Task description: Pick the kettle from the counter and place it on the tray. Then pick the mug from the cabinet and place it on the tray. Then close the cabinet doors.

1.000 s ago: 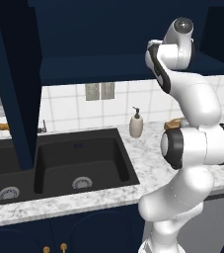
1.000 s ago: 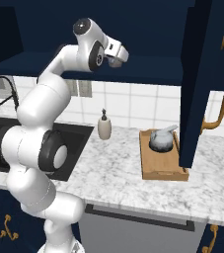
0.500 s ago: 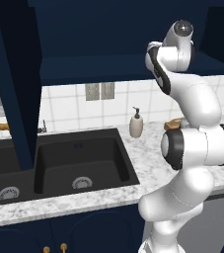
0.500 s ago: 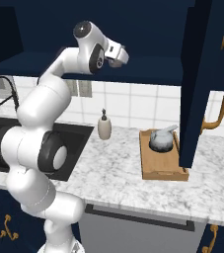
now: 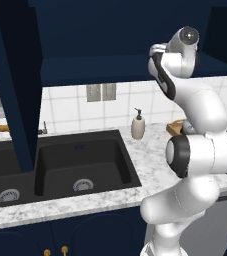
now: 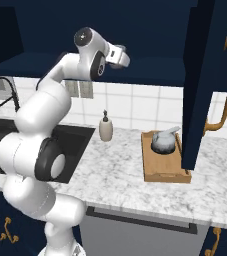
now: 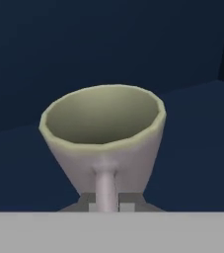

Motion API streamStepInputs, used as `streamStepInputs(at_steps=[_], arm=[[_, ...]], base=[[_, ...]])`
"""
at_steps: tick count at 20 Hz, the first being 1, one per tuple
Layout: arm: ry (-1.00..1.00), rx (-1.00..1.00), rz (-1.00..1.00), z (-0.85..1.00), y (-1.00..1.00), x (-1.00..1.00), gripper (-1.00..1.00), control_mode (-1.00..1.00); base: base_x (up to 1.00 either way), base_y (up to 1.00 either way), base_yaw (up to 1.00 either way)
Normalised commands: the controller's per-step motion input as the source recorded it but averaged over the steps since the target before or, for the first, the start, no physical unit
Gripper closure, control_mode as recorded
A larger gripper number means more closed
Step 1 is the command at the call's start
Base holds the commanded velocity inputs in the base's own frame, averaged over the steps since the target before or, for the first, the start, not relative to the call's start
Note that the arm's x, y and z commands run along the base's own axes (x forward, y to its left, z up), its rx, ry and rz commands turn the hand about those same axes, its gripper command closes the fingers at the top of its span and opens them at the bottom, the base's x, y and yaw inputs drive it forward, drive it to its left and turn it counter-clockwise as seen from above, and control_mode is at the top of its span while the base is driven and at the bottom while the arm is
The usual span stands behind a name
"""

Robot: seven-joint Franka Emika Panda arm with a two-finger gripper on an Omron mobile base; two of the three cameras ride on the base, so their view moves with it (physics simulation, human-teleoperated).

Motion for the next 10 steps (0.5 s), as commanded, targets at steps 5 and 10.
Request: streamStepInputs(at_steps=[5, 10], arm=[[-0.01, 0.03, 0.2, 0.09, -0.23, -0.77, 1.0, -1.0], [-0.01, 0.0, 0.21, 0.01, -0.24, -0.97, 1.0, -1.0]], base=[[0.0, 0.0, 0.0], [0.0, 0.0, 0.0]])
